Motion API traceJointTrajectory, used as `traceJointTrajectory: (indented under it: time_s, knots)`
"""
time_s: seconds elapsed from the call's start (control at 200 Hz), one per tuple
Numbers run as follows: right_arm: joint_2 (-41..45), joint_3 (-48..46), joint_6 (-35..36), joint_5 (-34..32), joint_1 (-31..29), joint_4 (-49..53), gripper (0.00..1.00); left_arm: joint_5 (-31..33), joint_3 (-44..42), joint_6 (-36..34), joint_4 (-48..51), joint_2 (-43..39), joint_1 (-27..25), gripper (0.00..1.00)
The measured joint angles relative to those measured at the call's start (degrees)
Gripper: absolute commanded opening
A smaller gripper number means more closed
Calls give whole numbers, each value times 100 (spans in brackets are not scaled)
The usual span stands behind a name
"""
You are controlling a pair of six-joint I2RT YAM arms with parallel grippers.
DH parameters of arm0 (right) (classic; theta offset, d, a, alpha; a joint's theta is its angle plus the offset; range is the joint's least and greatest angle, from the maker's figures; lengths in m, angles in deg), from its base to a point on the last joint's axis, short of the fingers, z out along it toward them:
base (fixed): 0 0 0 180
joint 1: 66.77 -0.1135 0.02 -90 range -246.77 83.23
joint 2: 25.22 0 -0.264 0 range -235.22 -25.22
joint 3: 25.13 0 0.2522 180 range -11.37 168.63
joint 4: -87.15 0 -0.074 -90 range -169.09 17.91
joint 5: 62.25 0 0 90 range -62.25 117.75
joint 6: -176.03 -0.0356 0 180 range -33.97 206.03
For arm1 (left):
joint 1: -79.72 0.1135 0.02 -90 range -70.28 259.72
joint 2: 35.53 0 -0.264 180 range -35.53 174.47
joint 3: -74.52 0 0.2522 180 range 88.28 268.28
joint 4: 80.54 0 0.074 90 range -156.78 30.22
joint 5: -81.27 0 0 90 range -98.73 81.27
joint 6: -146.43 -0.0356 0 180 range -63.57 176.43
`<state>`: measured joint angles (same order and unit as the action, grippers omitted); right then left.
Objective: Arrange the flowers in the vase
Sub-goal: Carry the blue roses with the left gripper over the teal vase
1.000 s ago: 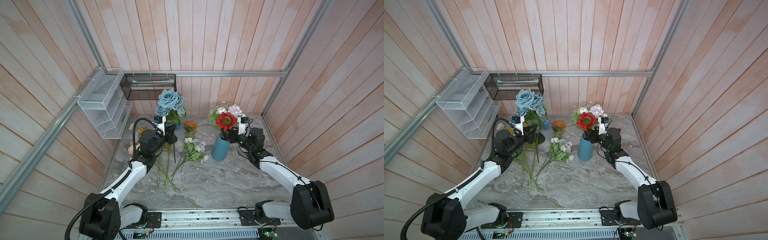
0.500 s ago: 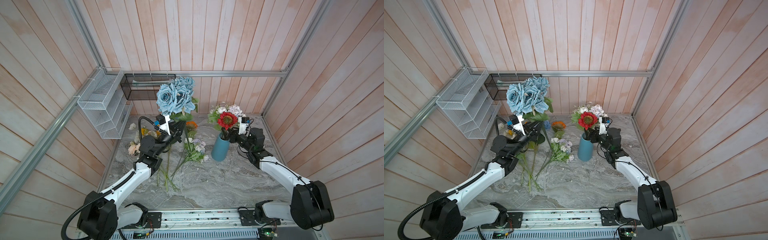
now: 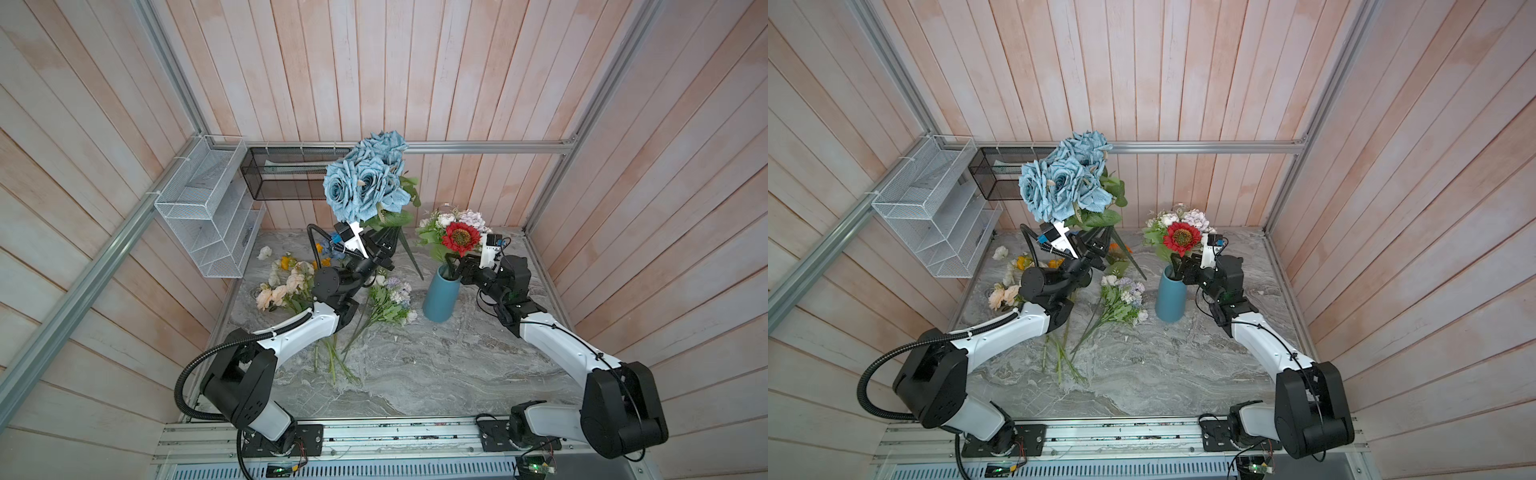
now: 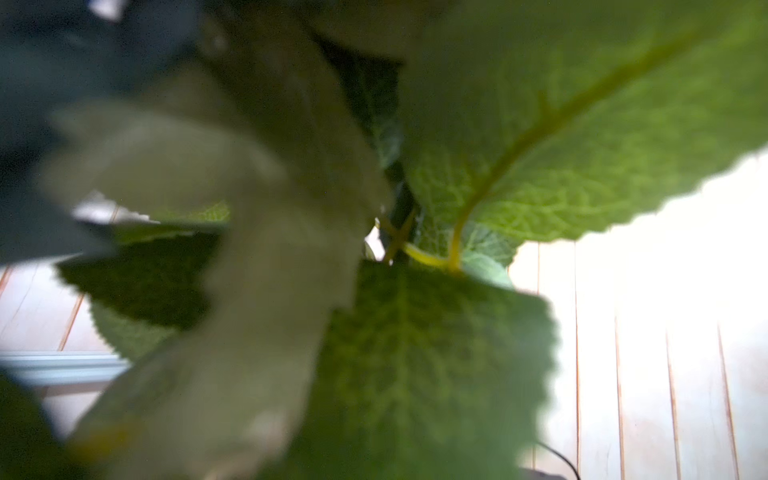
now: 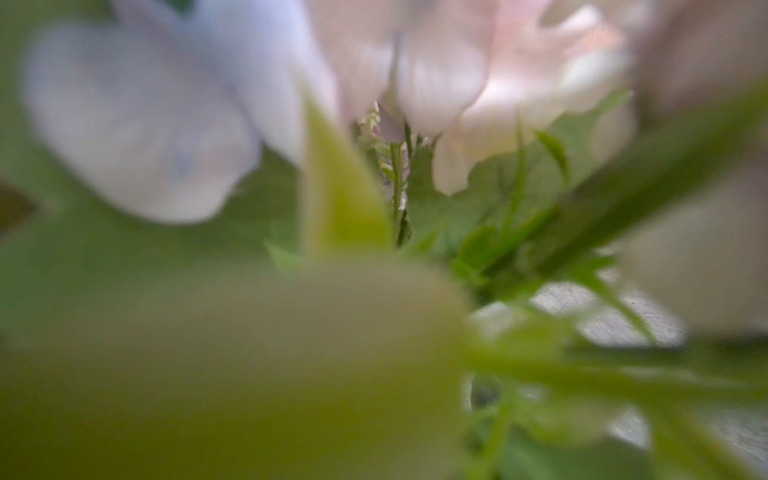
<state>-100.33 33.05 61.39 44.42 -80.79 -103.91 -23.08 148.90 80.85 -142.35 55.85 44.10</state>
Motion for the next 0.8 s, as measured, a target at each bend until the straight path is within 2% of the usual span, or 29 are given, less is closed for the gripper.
traceJointTrajectory:
  time_s: [0.21,0.8]
  knots:
    - [-7,0,-101,127,26,-31,78,9,577,243,-431,608,-15,0]
    - [24,0,-136,269,68,-68,78,92,745,328,-1121,1781,-236,0]
